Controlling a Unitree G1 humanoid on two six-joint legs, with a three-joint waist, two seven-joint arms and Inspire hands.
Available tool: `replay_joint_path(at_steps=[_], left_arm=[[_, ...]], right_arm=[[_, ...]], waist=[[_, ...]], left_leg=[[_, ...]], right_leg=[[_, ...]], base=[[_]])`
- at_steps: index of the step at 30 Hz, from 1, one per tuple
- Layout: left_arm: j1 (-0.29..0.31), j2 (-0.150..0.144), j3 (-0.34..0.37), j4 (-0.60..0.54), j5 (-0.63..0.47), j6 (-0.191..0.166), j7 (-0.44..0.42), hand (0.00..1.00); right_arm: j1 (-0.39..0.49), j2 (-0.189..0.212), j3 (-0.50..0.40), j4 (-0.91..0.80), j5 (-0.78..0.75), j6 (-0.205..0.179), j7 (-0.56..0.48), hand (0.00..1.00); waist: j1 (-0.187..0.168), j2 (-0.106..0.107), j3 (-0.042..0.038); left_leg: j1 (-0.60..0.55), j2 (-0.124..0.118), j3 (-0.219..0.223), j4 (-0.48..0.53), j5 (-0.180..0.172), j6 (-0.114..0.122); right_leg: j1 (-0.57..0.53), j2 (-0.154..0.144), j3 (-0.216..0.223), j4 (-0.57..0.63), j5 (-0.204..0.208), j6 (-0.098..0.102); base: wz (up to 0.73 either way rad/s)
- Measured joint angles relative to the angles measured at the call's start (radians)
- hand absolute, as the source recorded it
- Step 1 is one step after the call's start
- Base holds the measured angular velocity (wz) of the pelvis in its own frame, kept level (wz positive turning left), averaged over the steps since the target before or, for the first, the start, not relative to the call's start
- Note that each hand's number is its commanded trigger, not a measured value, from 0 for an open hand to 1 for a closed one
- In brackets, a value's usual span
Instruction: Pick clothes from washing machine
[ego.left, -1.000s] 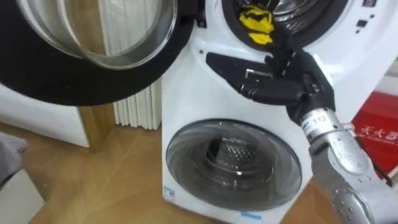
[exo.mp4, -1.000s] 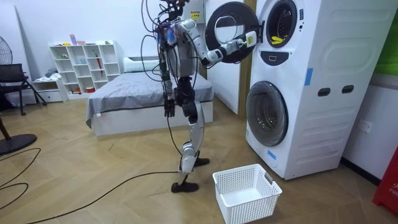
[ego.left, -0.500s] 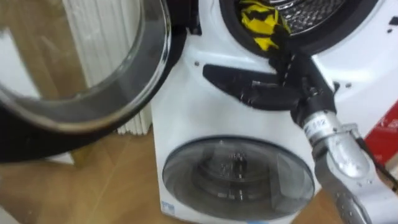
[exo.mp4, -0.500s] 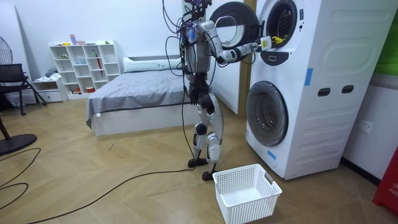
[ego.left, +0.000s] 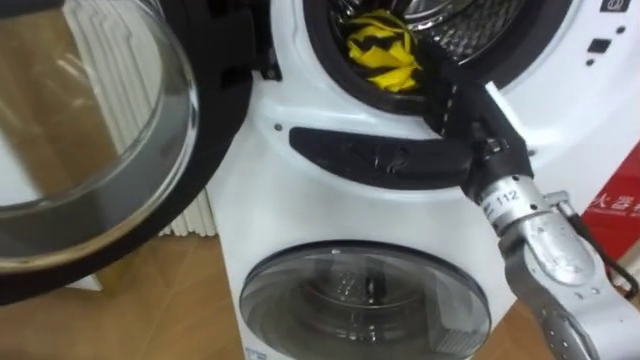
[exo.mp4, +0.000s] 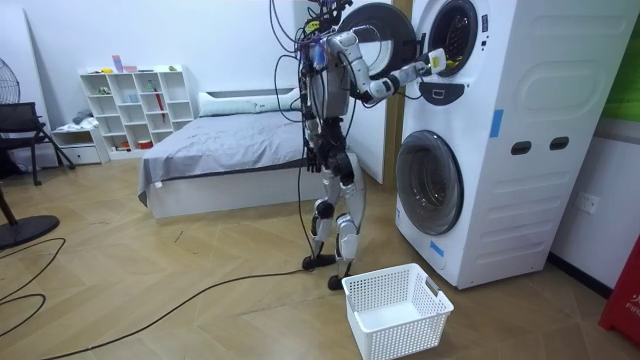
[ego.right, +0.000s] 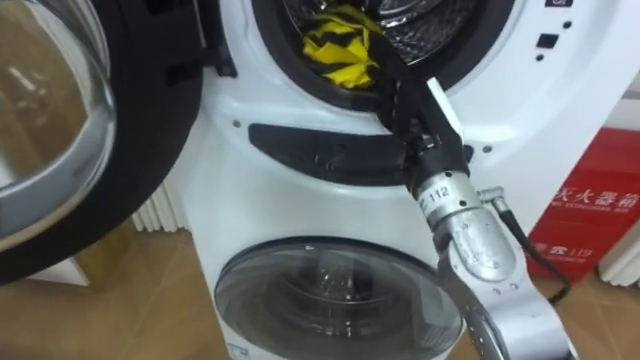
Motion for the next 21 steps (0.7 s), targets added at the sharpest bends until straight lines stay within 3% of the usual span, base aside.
replay_joint_path(at_steps=[6,10,15,21], left_arm=[[0.009,-0.005,0.04,0.0,0.003,-0.009,0.002,0.0],[0.037,-0.01,0.075,0.0,0.012,-0.01,0.003,0.0],[0.072,-0.012,0.122,-0.004,0.031,-0.006,0.026,0.0],[0.081,-0.01,0.133,-0.033,0.031,0.013,0.039,0.0]], right_arm=[[-0.086,-0.035,-0.045,-0.136,0.113,-0.002,0.008,0.0],[-0.173,-0.06,-0.095,-0.191,0.122,-0.029,-0.019,0.0],[-0.186,-0.123,-0.162,-0.19,0.119,-0.041,-0.072,0.0],[-0.186,-0.138,-0.174,-0.14,0.121,-0.041,-0.099,0.0]], waist=[[-0.006,-0.022,0.0015],[-0.011,-0.028,0.0042],[-0.025,-0.027,0.0048],[-0.049,-0.024,0.0053]], left_leg=[[0.014,0.014,-0.023,-0.004,-0.007,-0.011],[0.026,0.016,-0.027,-0.012,-0.008,-0.013],[0.03,0.015,-0.031,-0.021,-0.008,-0.012],[0.031,0.016,-0.039,-0.023,-0.008,-0.012]], right_leg=[[0.031,0.01,-0.03,-0.021,-0.001,-0.001],[0.054,0.015,-0.027,-0.049,-0.001,-0.001],[0.058,0.015,-0.027,-0.051,-0.001,-0.001],[0.075,0.016,-0.036,-0.078,-0.001,-0.002]], base=[[0.12],[0.02],[0.04],[0.05]])
